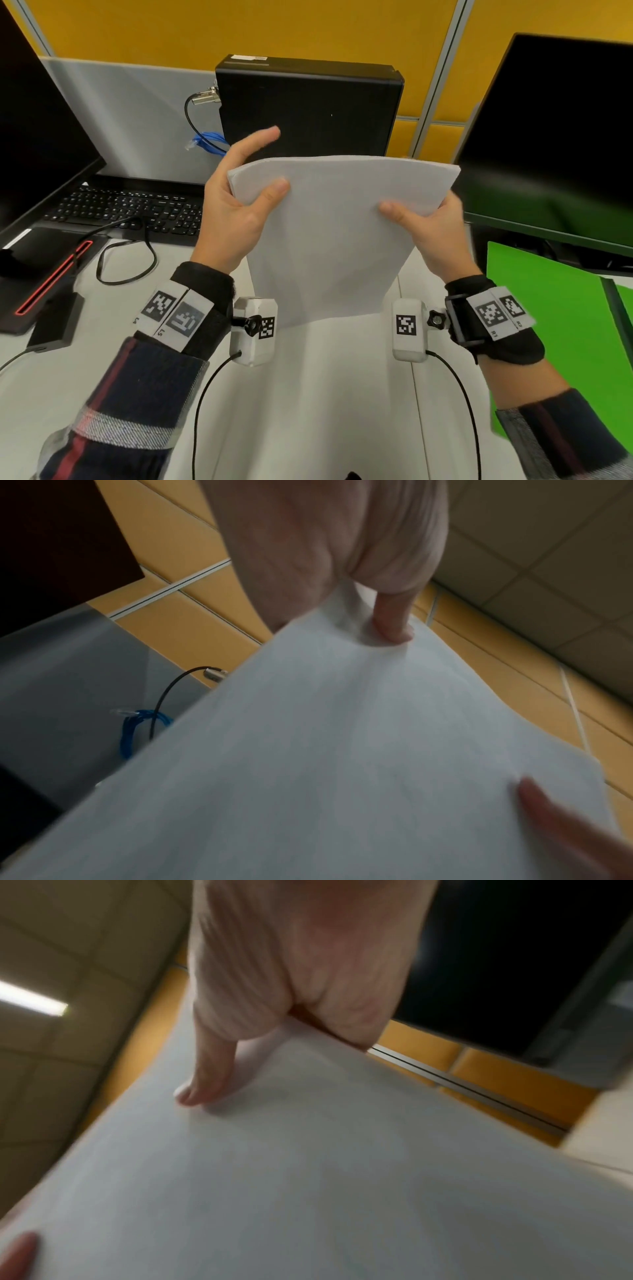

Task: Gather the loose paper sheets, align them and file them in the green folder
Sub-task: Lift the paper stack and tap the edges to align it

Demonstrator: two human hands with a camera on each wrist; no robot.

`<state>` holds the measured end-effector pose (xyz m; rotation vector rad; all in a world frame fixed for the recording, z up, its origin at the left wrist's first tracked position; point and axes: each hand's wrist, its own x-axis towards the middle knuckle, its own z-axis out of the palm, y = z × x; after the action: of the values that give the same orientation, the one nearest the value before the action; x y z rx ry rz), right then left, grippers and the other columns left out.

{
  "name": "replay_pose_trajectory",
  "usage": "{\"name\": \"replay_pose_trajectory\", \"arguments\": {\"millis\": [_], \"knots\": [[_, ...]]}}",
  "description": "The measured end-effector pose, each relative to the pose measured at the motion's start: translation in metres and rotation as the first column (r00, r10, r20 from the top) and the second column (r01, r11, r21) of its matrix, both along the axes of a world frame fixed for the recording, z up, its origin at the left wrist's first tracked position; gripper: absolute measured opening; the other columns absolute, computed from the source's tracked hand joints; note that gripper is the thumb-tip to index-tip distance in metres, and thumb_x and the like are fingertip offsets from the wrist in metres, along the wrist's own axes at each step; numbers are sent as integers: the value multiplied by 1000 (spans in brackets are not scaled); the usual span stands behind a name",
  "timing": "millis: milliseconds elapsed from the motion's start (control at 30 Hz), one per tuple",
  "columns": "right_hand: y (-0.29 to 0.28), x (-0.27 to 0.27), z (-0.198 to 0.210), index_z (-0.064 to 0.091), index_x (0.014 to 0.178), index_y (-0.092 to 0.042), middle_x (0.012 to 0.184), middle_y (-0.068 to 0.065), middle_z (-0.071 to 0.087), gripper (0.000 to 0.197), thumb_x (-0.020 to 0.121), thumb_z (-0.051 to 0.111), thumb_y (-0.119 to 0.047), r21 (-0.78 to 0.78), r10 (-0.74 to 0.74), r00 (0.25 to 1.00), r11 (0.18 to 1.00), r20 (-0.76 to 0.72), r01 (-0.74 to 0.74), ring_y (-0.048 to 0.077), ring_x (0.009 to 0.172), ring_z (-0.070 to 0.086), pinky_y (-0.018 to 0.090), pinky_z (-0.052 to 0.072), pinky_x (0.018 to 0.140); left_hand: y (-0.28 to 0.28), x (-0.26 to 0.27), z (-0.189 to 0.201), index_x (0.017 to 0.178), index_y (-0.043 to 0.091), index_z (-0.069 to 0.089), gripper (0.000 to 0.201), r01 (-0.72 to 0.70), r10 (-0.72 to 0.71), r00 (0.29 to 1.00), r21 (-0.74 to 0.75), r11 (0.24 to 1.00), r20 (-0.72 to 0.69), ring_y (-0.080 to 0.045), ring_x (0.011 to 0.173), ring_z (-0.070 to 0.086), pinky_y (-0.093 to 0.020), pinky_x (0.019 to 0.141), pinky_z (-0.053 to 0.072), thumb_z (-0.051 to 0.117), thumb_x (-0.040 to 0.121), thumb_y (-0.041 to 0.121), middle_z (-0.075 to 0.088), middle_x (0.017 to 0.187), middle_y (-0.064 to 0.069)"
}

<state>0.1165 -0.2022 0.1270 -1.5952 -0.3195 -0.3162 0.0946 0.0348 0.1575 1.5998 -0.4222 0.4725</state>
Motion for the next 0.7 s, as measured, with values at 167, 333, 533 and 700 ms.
{"name": "replay_pose_trajectory", "arguments": {"millis": [167,333,533,700], "knots": [[4,6,-54,64,101,-21,93,-13,72,38,69,77,-4,-43,44,958,997,-282,-58,1,86,69,23,54,78,0,6,-67,96,23,61,30,-128,97,907,-50,990,-409,13,73,65,-24,87,54,72,75,5,64,94,12],[13,6,-58,65,104,-15,96,-8,70,35,73,75,-3,34,-19,958,999,-285,30,1,85,68,21,54,78,-11,5,-90,98,17,60,24,-208,158,888,-71,976,-432,19,64,61,0,62,47,68,79,5,62,85,14],[3,-6,-47,65,87,-25,83,-14,73,36,72,72,6,60,18,979,998,-201,-6,-1,80,69,17,56,73,-6,-1,-82,84,29,61,30,-134,102,936,-73,988,-337,14,70,64,-3,64,48,67,79,0,69,74,23],[4,-15,-102,67,91,-23,90,-11,71,33,68,78,-2,-10,27,889,999,-458,-35,1,80,69,21,56,77,1,-10,-122,87,27,62,24,-100,59,832,-44,994,-551,-1,80,64,-4,61,49,70,78,6,66,88,10]]}}
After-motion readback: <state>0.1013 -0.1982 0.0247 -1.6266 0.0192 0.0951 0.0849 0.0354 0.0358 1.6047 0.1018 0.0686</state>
